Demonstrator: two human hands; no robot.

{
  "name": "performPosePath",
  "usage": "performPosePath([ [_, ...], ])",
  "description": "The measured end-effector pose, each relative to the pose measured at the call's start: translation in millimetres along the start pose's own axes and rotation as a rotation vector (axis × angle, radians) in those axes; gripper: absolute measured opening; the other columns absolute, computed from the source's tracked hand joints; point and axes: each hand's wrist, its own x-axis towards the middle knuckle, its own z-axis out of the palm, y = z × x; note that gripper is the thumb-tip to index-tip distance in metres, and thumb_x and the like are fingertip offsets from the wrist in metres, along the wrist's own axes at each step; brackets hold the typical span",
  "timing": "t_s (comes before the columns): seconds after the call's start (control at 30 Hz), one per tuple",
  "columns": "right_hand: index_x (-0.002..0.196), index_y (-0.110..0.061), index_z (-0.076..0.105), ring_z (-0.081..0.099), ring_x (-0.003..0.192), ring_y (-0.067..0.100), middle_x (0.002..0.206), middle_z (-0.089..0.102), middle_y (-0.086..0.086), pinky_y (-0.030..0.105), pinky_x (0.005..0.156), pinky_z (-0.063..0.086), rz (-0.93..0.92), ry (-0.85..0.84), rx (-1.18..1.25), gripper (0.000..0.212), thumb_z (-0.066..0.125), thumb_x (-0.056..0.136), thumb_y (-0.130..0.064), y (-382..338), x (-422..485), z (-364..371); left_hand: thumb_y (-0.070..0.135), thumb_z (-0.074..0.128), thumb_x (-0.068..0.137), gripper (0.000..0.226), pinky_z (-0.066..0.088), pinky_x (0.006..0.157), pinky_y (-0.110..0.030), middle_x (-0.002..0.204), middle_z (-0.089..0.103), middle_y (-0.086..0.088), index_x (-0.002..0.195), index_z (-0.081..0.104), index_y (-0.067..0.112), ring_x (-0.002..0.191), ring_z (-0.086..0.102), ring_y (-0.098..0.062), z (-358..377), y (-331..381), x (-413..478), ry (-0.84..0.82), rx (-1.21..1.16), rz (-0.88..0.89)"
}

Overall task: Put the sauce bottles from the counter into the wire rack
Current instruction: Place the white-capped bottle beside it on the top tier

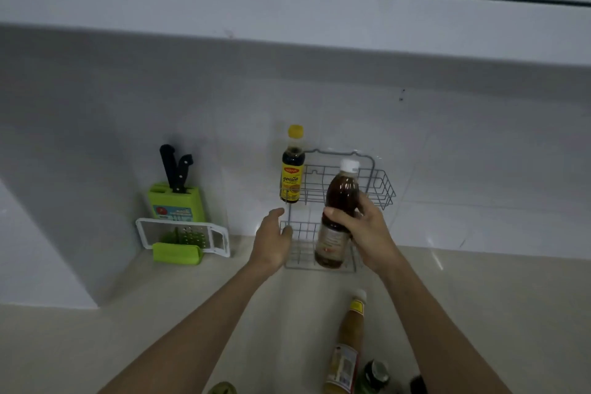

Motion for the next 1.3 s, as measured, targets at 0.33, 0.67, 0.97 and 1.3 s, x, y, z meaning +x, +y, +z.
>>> performPosePath([
  [0.33,0.121,-0.021,0.052,0.063,0.107,0.018,0.114,0.065,-0.003,0.038,0.089,0.054,-0.216,0.124,-0.128,0.050,0.072,0.078,-0.007,-61.4,88.8,2.3,0.015,0.044,0.098,0.068,0.011,0.121,-0.032,0.160,0.005,-0.003,0.151,0.002,0.013,0.148,0.009,-0.018,-11.3,20.3,27.2,-0.051,0.050,0.082],
  [0.67,0.127,-0.017,0.050,0.058,0.106,0.022,0.116,0.059,0.002,0.025,0.080,0.050,-0.173,-0.029,-0.348,0.054,0.070,0.078,-0.003,-30.7,124.4,2.2,0.020,0.047,0.097,0.068,0.016,0.120,-0.035,0.160,0.009,-0.001,0.151,0.005,0.020,0.146,0.016,-0.021,-17.0,22.3,38.9,-0.129,0.036,0.044],
  [0.97,0.128,-0.014,0.050,0.058,0.111,0.021,0.122,0.060,0.006,0.040,0.096,0.051,-0.057,-0.109,-0.375,0.058,0.074,0.076,-0.007,-21.7,133.2,-4.7,0.016,0.048,0.096,0.065,0.024,0.115,-0.031,0.155,0.027,-0.002,0.151,0.013,0.021,0.140,0.030,-0.023,-13.7,23.7,41.2,-0.131,-0.010,0.039],
  [1.3,0.120,-0.022,0.054,0.059,0.106,0.022,0.114,0.058,0.000,0.044,0.082,0.058,-0.112,-0.002,-0.573,0.063,0.082,0.067,-0.043,-12.0,134.6,-1.8,0.012,0.049,0.095,0.063,0.025,0.104,-0.023,0.152,0.033,-0.001,0.149,0.018,0.021,0.137,0.034,-0.022,-10.2,19.0,46.0,-0.095,-0.032,0.034],
])
